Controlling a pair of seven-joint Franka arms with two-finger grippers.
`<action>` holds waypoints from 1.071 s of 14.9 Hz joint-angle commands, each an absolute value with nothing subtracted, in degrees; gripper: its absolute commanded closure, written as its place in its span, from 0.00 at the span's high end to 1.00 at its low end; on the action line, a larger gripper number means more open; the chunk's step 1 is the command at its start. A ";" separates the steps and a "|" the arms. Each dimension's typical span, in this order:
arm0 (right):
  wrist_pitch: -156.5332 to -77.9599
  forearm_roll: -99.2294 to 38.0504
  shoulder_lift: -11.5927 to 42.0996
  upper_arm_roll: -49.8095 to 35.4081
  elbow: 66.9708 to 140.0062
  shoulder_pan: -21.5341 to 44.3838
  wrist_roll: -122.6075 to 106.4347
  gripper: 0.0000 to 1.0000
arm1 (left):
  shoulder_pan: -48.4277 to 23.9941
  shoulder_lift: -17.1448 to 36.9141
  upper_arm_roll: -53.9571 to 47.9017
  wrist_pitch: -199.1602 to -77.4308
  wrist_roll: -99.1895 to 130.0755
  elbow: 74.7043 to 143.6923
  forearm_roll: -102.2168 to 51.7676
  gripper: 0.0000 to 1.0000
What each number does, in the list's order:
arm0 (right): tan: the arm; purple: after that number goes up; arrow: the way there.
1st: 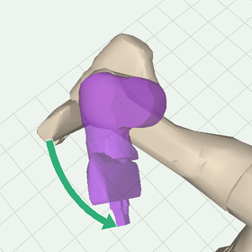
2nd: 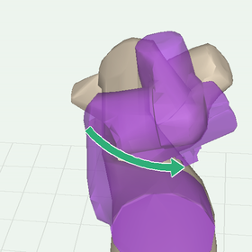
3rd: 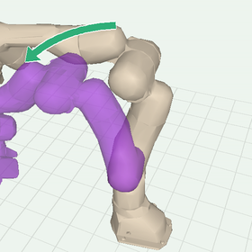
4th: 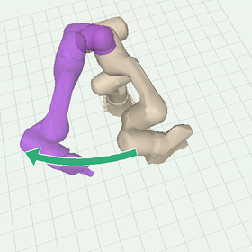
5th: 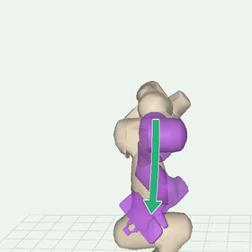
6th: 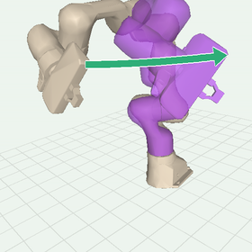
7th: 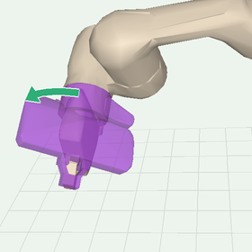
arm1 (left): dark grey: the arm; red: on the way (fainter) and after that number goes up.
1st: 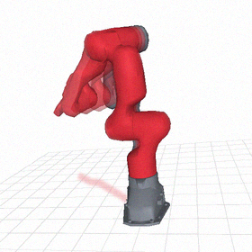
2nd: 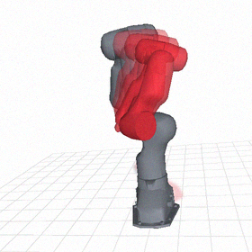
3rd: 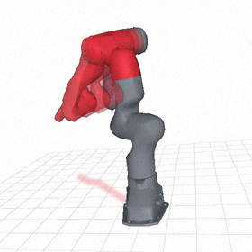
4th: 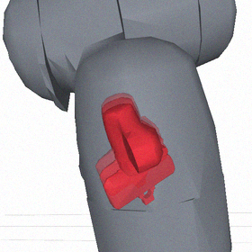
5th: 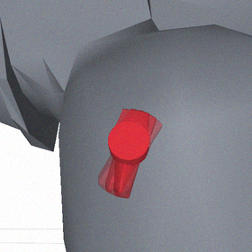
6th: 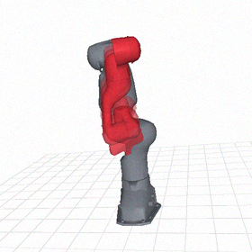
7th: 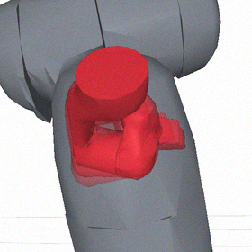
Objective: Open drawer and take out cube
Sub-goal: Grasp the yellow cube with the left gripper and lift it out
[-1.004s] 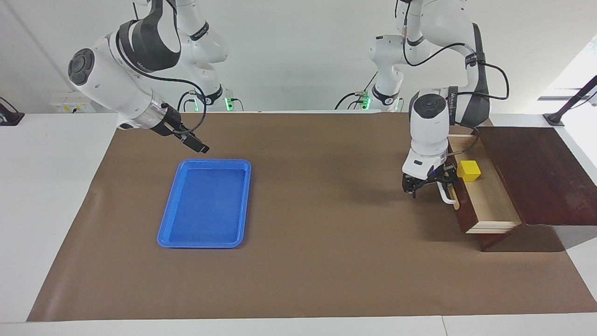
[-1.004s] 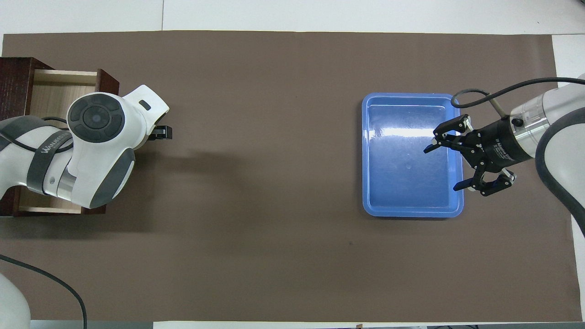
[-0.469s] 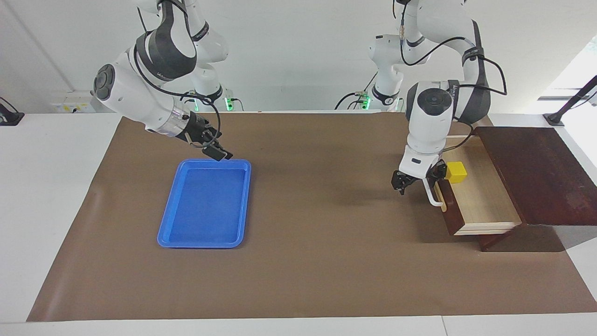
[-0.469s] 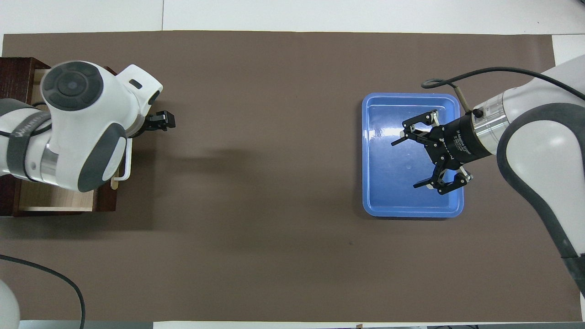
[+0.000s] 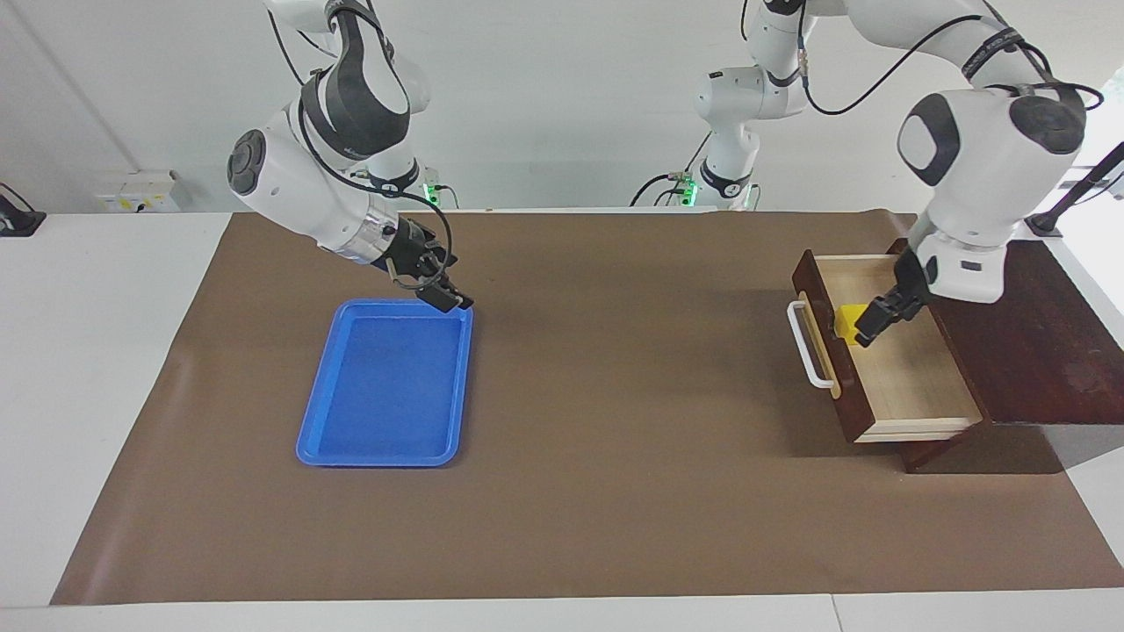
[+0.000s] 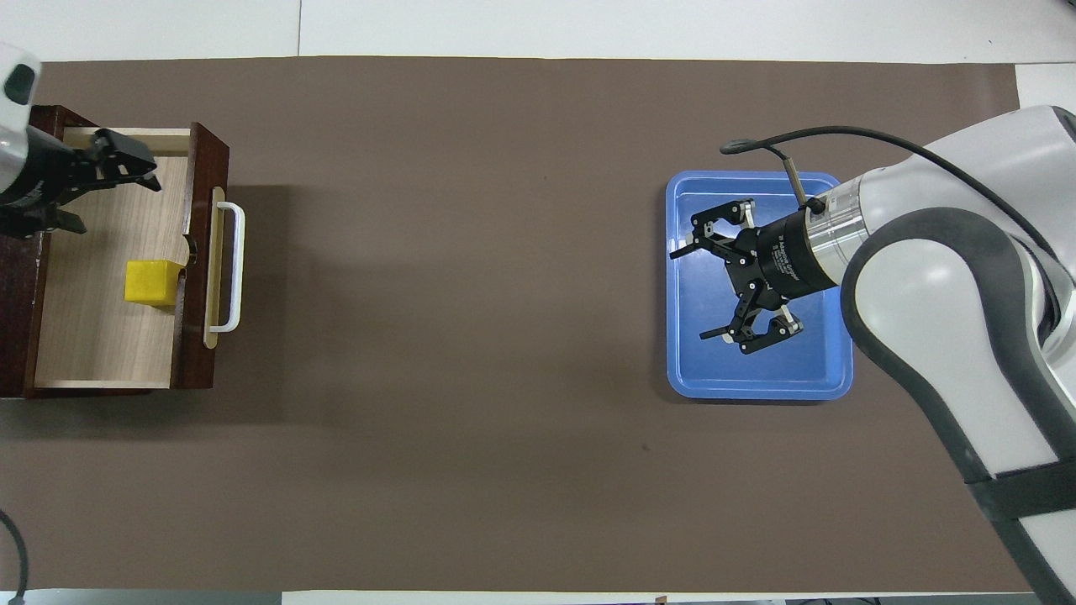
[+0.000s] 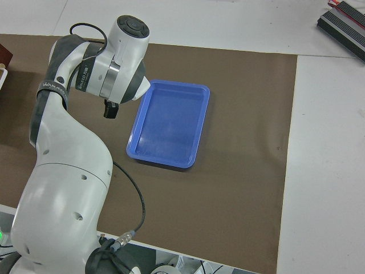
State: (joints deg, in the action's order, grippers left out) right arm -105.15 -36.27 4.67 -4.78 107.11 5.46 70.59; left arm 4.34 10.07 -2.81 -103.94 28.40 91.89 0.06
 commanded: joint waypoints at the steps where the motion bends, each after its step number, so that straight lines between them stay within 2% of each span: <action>1: -106.70 -38.49 4.75 -4.83 108.19 6.24 72.42 1.00 | 4.66 5.90 -3.08 -105.20 39.25 100.17 -0.44 1.00; 7: -108.54 -41.57 4.39 -4.75 109.42 7.55 73.74 1.00 | 5.80 1.94 -3.08 -114.25 63.51 110.46 -0.35 1.00; 11: -108.54 -41.31 4.31 -4.75 109.51 7.91 73.74 1.00 | 5.80 -0.09 -3.08 -117.58 68.45 116.79 -0.35 1.00; 14: -108.54 -41.22 4.31 -4.66 109.51 8.61 73.92 1.00 | 5.80 -0.09 -3.08 -119.35 71.10 118.04 -0.35 1.00; 16: -108.72 -41.22 4.22 -4.66 109.69 8.61 74.00 1.00 | 5.80 0.26 -3.08 -119.53 72.85 117.43 -0.35 0.42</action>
State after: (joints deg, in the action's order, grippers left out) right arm -107.09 -40.20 5.18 -4.79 108.20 8.27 72.72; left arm 5.52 1.91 -3.03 -118.04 70.83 115.78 -0.11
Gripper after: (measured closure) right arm 0.000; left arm 0.079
